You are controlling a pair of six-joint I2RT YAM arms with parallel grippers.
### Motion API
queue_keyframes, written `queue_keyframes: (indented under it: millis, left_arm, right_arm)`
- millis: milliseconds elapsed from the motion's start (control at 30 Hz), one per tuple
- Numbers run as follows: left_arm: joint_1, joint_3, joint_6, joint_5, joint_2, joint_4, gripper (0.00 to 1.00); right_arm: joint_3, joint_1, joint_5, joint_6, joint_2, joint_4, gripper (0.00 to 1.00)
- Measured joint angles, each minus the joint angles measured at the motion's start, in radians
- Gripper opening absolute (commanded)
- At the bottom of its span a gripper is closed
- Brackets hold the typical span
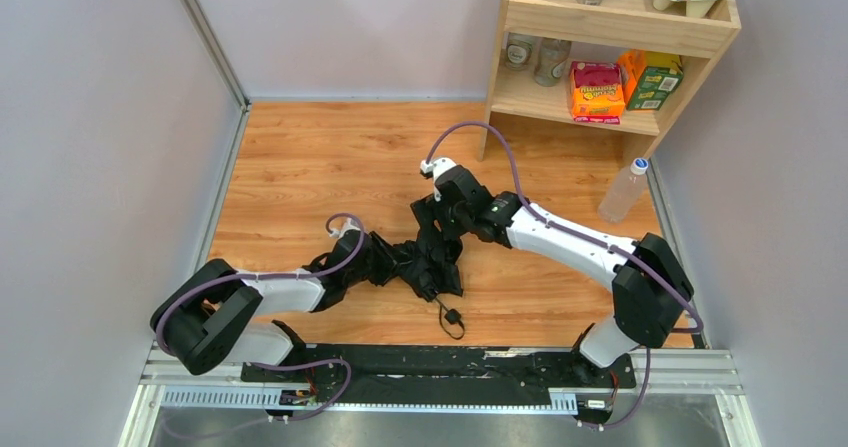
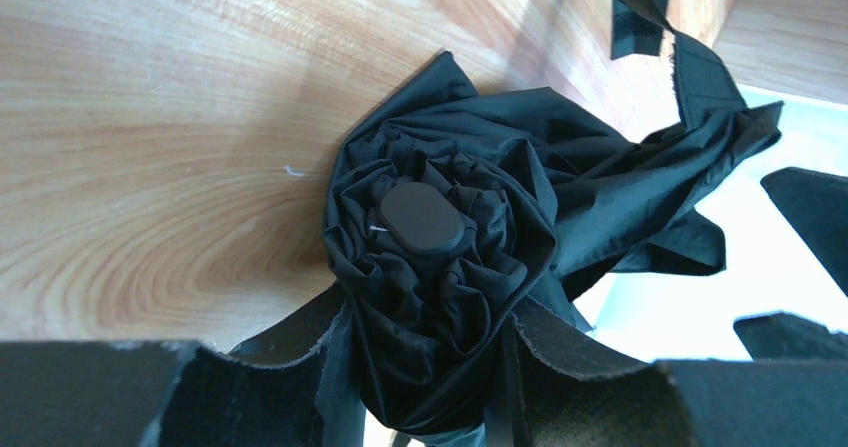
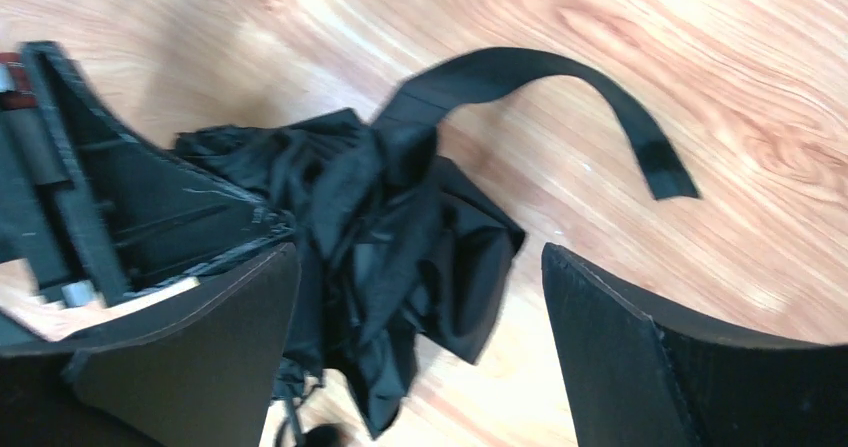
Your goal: Put away the umbrella
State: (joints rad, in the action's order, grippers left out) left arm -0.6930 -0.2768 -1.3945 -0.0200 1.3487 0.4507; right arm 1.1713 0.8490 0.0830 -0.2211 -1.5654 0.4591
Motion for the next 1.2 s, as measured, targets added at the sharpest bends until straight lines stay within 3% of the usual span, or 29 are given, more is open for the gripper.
queue_keyframes:
  millis: [167, 300, 400, 800, 900, 1033, 1200]
  left_arm:
    - [-0.011, -0.08, -0.023, 0.024, -0.01, -0.177, 0.0]
    - [-0.014, -0.126, -0.037, 0.03, -0.004, -0.27, 0.0]
    - [-0.014, -0.161, -0.051, 0.029, 0.01, -0.329, 0.0]
    - [-0.014, -0.214, -0.138, 0.025, 0.026, -0.444, 0.0]
    - [-0.014, -0.229, -0.153, 0.026, 0.029, -0.474, 0.0]
    - [-0.015, -0.243, -0.168, 0.027, 0.032, -0.509, 0.0]
    - [-0.015, -0.254, -0.178, 0.033, 0.042, -0.533, 0.0]
  right_arm:
    - [-0.128, 0.013, 0.05, 0.073, 0.08, -0.06, 0.94]
    - [-0.308, 0.214, 0.064, 0.192, 0.28, -0.161, 0.93]
    - [-0.382, 0.324, 0.061, 0.255, 0.341, -0.293, 0.93]
    - [-0.417, 0.388, 0.208, 0.41, 0.013, -0.539, 0.84]
    - [-0.407, 0.388, 0.245, 0.414, -0.05, -0.564, 0.76]
    - [-0.405, 0.391, 0.322, 0.409, -0.116, -0.613, 0.45]
    - [-0.397, 0.401, 0.378, 0.363, -0.169, -0.647, 0.18]
